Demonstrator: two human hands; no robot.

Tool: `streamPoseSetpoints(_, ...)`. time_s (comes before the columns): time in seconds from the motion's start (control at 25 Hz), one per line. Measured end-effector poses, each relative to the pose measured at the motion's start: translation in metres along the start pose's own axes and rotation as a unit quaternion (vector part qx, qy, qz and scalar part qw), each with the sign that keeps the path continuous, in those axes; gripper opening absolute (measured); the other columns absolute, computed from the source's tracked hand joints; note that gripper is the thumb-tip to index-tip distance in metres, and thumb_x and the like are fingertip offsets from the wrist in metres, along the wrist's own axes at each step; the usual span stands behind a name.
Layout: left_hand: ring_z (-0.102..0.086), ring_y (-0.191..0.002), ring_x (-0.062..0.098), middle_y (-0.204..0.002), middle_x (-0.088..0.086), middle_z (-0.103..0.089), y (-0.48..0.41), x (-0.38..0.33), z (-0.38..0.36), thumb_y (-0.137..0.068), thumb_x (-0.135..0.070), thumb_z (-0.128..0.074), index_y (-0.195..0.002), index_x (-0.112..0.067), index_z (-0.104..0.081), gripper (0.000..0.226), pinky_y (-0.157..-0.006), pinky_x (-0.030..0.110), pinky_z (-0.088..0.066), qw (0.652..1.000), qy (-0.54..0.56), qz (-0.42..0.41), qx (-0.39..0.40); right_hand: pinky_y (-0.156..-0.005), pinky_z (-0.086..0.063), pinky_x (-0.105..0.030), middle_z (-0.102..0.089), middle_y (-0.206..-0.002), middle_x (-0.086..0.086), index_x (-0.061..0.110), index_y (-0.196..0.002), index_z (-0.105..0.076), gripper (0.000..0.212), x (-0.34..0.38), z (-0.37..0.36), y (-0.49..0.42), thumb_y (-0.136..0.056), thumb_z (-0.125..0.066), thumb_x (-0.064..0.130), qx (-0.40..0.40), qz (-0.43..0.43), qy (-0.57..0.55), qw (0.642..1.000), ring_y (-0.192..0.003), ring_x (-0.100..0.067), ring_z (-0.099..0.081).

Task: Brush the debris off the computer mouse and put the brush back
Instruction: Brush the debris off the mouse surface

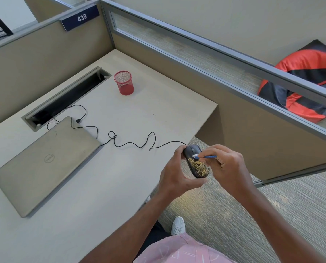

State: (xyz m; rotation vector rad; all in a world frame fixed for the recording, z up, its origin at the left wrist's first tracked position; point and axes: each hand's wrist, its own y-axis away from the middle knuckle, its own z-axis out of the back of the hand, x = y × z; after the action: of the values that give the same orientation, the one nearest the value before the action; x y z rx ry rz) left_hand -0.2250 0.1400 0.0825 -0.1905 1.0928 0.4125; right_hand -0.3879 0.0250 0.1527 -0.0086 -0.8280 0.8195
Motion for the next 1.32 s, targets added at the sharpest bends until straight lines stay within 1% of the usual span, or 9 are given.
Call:
streamPoseSetpoints(0.2, -0.067, -0.132, 0.001, -0.138, -0.024, -0.070, -0.001, 0.006, -0.003, -0.065, -0.065, -0.101, -0.156, -0.042, -0.044, 0.109, -0.098, 0.028, -0.057, 1.000, 0.013, 0.004, -0.007, -0.070, -0.065, -0.044, -0.083, -0.097, 0.002, 0.011, -0.096, -0.087, 0.024, 0.001, 0.011, 0.009, -0.087, -0.087, -0.011, 0.016, 0.011, -0.001, 1.000, -0.085, -0.018, -0.079)
streamPoseSetpoints(0.28, -0.067, -0.131, 0.001, -0.138, -0.025, -0.070, 0.000, 0.007, -0.004, -0.065, -0.066, -0.102, -0.156, -0.044, -0.043, 0.110, -0.096, 0.025, -0.057, 1.000, 0.011, 0.001, -0.007, -0.073, -0.063, -0.025, -0.082, -0.096, 0.005, 0.010, -0.096, -0.087, 0.025, 0.003, 0.013, 0.007, -0.087, -0.087, -0.013, 0.005, 0.011, -0.015, 1.000, -0.085, 0.002, -0.075)
streamPoseSetpoints(0.36, -0.066, -0.132, 0.000, -0.138, -0.025, -0.069, 0.000, 0.007, -0.005, -0.066, -0.068, -0.102, -0.156, -0.045, -0.042, 0.111, -0.095, 0.022, -0.055, 1.000, 0.010, -0.001, -0.006, -0.072, -0.058, -0.014, -0.081, -0.095, 0.007, 0.010, -0.096, -0.087, 0.023, 0.004, 0.012, 0.002, -0.089, -0.086, -0.012, -0.012, 0.001, -0.026, 1.000, -0.081, 0.010, -0.072)
streamPoseSetpoints(0.56, -0.065, -0.134, 0.000, -0.140, -0.025, -0.069, -0.001, 0.004, -0.004, -0.067, -0.067, -0.101, -0.158, -0.043, -0.042, 0.111, -0.096, 0.021, -0.054, 1.000, 0.015, -0.001, -0.004, -0.072, -0.057, -0.014, -0.080, -0.093, 0.005, 0.008, -0.094, -0.087, 0.023, 0.005, 0.006, -0.004, -0.089, -0.086, -0.014, -0.010, -0.010, -0.026, 1.000, -0.079, 0.013, -0.069)
streamPoseSetpoints(0.68, -0.066, -0.133, 0.002, -0.140, -0.023, -0.069, -0.001, 0.003, -0.003, -0.067, -0.066, -0.101, -0.158, -0.042, -0.042, 0.111, -0.097, 0.025, -0.057, 1.000, 0.012, 0.003, -0.009, -0.070, -0.056, -0.016, -0.079, -0.094, 0.008, 0.012, -0.095, -0.087, 0.024, 0.002, 0.008, 0.004, -0.089, -0.086, -0.011, 0.005, -0.003, -0.023, 1.000, -0.079, 0.008, -0.071)
streamPoseSetpoints(0.8, -0.066, -0.132, 0.003, -0.139, -0.023, -0.070, 0.000, 0.002, -0.002, -0.067, -0.065, -0.101, -0.157, -0.041, -0.044, 0.110, -0.098, 0.030, -0.058, 1.000, 0.010, 0.004, -0.007, -0.069, -0.064, -0.033, -0.081, -0.096, 0.005, 0.013, -0.097, -0.087, 0.023, 0.000, 0.012, 0.010, -0.089, -0.087, -0.009, 0.008, 0.001, -0.019, 1.000, -0.081, -0.008, -0.077)
streamPoseSetpoints(0.96, -0.067, -0.131, 0.003, -0.139, -0.022, -0.071, 0.002, 0.000, -0.002, -0.066, -0.065, -0.101, -0.159, -0.040, -0.043, 0.112, -0.101, 0.037, -0.061, 1.000, 0.002, 0.011, 0.000, -0.074, -0.063, -0.022, -0.082, -0.098, 0.006, 0.011, -0.098, -0.088, 0.023, 0.008, 0.011, 0.004, -0.088, -0.088, -0.010, -0.006, 0.014, -0.025, 1.000, -0.085, 0.000, -0.076)
streamPoseSetpoints(1.12, -0.070, -0.126, 0.002, -0.139, -0.021, -0.071, 0.003, -0.006, -0.002, -0.066, -0.067, -0.097, -0.162, -0.036, -0.044, 0.113, -0.102, 0.039, -0.062, 1.000, -0.004, 0.009, 0.011, -0.070, -0.067, -0.043, -0.085, -0.103, -0.003, 0.008, -0.100, -0.089, 0.023, 0.018, 0.001, -0.006, -0.086, -0.089, -0.011, -0.004, 0.034, 0.012, 0.999, -0.084, -0.025, -0.082)
streamPoseSetpoints(1.32, -0.071, -0.124, 0.005, -0.135, -0.020, -0.073, 0.001, -0.013, 0.000, -0.065, -0.061, -0.091, -0.161, -0.031, -0.046, 0.111, -0.100, 0.041, -0.062, 1.000, 0.003, 0.020, 0.008, -0.059, -0.061, -0.037, -0.086, -0.097, 0.002, 0.012, -0.094, -0.089, 0.030, 0.023, -0.001, -0.001, -0.079, -0.092, -0.014, 0.018, 0.090, 0.098, 0.991, -0.069, -0.027, -0.077)
